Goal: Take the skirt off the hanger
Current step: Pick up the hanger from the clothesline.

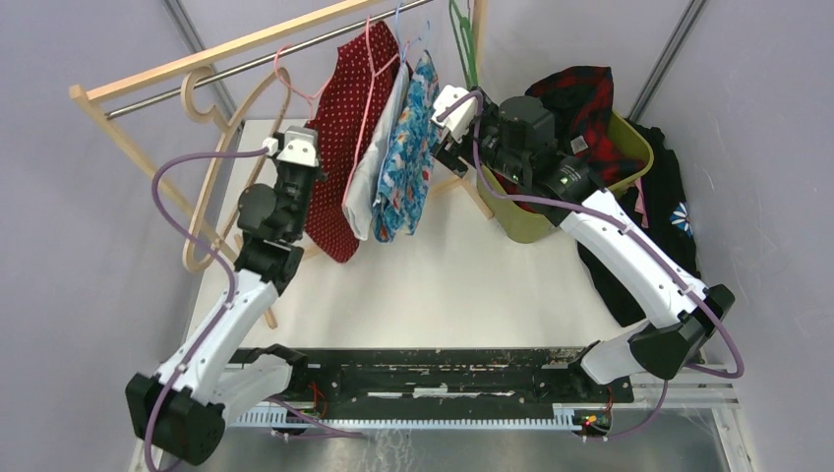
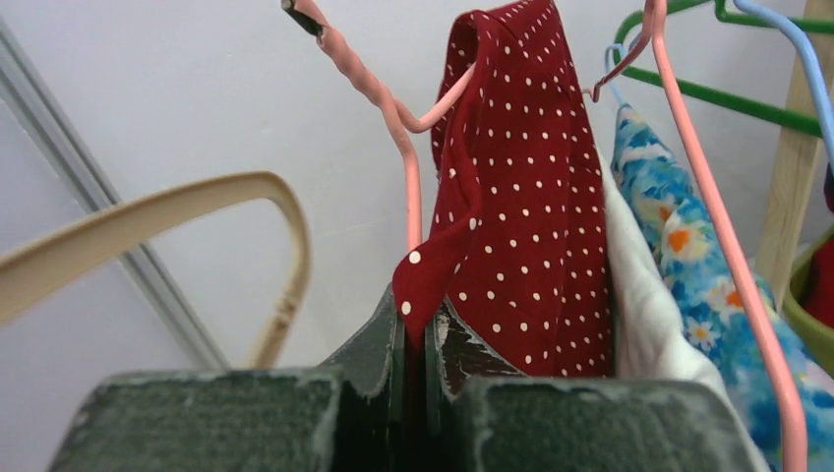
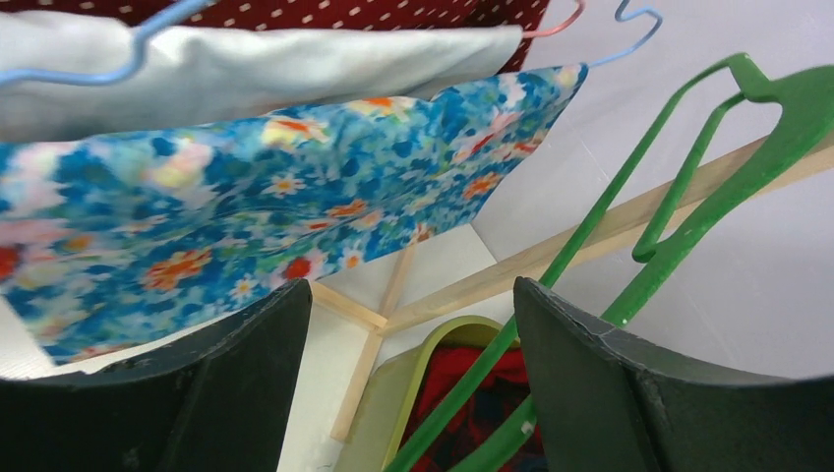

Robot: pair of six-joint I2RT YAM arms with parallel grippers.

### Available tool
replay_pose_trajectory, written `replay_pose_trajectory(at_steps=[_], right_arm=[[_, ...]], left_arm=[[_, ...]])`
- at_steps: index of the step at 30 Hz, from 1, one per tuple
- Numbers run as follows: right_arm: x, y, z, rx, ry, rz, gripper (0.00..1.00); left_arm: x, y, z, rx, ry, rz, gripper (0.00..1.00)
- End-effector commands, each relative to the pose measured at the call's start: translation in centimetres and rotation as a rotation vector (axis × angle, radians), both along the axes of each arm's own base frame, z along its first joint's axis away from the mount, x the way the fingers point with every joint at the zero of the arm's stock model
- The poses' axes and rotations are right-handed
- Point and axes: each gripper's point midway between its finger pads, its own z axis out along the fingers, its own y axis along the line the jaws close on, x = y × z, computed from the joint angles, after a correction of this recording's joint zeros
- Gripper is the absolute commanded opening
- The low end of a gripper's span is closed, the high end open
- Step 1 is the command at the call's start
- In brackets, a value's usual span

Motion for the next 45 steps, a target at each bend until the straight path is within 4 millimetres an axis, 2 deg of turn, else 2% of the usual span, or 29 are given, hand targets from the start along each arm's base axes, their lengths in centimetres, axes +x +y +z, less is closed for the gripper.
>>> replay_pose_trajectory(at_steps=[1,4,8,13,15,17,18,21,25,29,33,39,42,45], right_arm=[[-0.1,0.1,2.6,0.079,-0.034,-0.001,0.81],[0.1,0.5,3.0,0.088,-0.039,0.007,0.81],[0.2,1.0,3.4,0.113,-0.032,0.020,0.80],[-0.3,1.6,3.7,0.148,-0.011,0.051,0.80],[-0.4,1.6,3.8,0.150,-0.009,0.051,0.80],[-0.5,1.5,3.8,0.149,-0.007,0.051,0.80],[-0.5,1.5,3.6,0.148,-0.002,0.049,0.79],[-0.6,1.3,3.0,0.144,0.013,0.045,0.79],[-0.7,1.2,2.9,0.139,0.009,0.043,0.80],[-0.4,1.0,2.5,0.125,0.001,0.032,0.80],[-0.2,1.0,2.1,0.115,0.001,0.024,0.80],[0.2,0.7,1.8,0.096,-0.005,0.004,0.80],[0.4,0.9,1.4,0.094,0.003,0.007,0.80],[0.5,1.2,1.2,0.095,0.006,0.012,0.80]], left_arm=[[-2.5,0.1,-4.2,0.209,0.226,-0.041,0.03],[-4.3,0.8,-4.8,0.244,0.293,-0.045,0.03],[-5.7,2.1,-4.0,0.229,0.268,-0.008,0.03],[-5.1,-0.2,-4.8,0.255,0.261,-0.118,0.03],[-4.1,-0.8,-6.3,0.277,0.287,-0.133,0.03],[-2.7,-0.6,-7.5,0.309,0.282,-0.093,0.03],[-2.1,-0.1,-7.1,0.289,0.245,-0.057,0.03],[-0.9,1.0,-4.2,0.211,0.074,0.025,0.03],[1.7,2.0,-3.3,0.168,-0.022,0.122,0.03],[2.6,3.7,-0.3,0.059,-0.191,0.241,0.03],[3.3,4.1,3.0,0.009,-0.309,0.290,0.03],[2.0,5.2,7.5,-0.068,-0.435,0.335,0.03],[0.4,6.1,9.0,-0.101,-0.482,0.360,0.03],[-1.4,7.2,9.4,-0.141,-0.513,0.385,0.03]])
